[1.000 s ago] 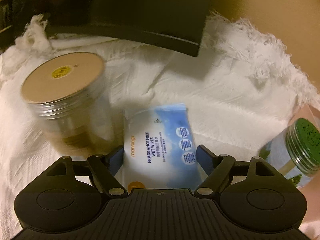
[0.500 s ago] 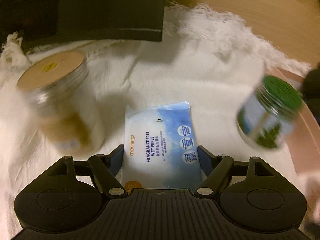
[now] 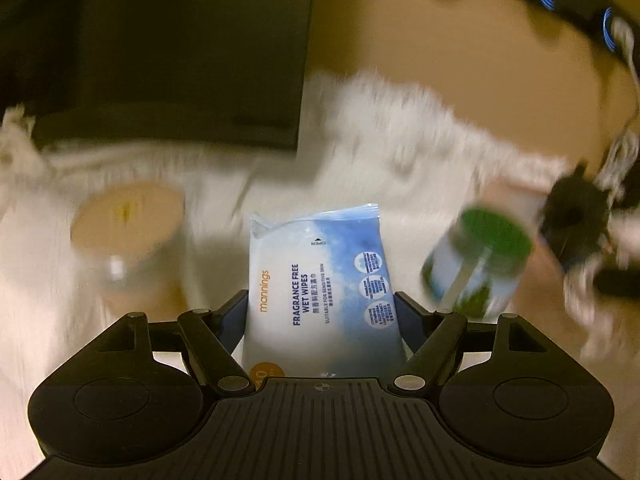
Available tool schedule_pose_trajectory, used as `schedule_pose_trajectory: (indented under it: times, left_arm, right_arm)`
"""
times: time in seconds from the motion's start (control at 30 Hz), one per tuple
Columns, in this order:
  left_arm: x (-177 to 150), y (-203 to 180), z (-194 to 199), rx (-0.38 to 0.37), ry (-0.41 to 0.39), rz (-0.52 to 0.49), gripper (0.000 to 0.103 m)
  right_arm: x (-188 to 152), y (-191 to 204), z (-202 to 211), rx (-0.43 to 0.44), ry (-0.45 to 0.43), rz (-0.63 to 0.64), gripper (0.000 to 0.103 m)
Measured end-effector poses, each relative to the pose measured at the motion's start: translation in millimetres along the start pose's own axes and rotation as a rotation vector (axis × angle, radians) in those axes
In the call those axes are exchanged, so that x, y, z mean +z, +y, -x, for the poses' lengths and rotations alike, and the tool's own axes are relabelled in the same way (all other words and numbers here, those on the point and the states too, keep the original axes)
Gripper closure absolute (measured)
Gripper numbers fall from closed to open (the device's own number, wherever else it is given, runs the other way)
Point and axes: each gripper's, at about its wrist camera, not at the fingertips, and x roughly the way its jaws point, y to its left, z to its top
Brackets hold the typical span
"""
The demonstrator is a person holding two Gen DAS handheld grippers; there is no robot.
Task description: Organize soft objects
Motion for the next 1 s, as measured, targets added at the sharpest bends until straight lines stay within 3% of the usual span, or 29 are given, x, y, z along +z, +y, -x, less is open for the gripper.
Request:
schedule_pose_trajectory:
  times: [0.1,0.23,0.37,0.53,0.67,0.87,1.0]
  left_arm:
    - [28.6,-10.2,6.3,-0.036,-0.055,-0.008,0.023]
    - [64.3,-44.9,16.2,-0.131,-0.141,-0.041,0.022]
    - [83.4,-90.9,8.1,-0.261,-0.153,-0.060,0.022]
    - [75.2,-142.5,-22.5,-0.429,-0.106,-0.016,0.021]
    - [45.3,-183.0,-74.6,-0.407,0.104,-0.118,0.021]
    - [38.6,-177.5,-73.4,-0.435,0.078,-0.113,0.021]
    - [41.4,-159.6,-51.1,-0.473,0.012,-0.085,0.022]
  right_arm:
    - [40.0,-18.8,16.8,0.022,-0.088,-0.052,0.087]
    - [82.2,-60.9,45.8,-0.019,-0.204,-0.139,0.087]
    - [91.0,-99.7,74.5,-0.148,-0.285,-0.182,0.087]
    - [73.4,-137.1,85.8,-0.242,-0.266,-0.247,0.087]
    - [51.9,-168.1,74.6,-0.281,-0.203,-0.351,0.087]
    - [24.1,-195.4,74.5,-0.314,-0.143,-0.434,0.087]
    - [27.8,-193.0,72.9,-0.302,-0.140,-0.435,0.087]
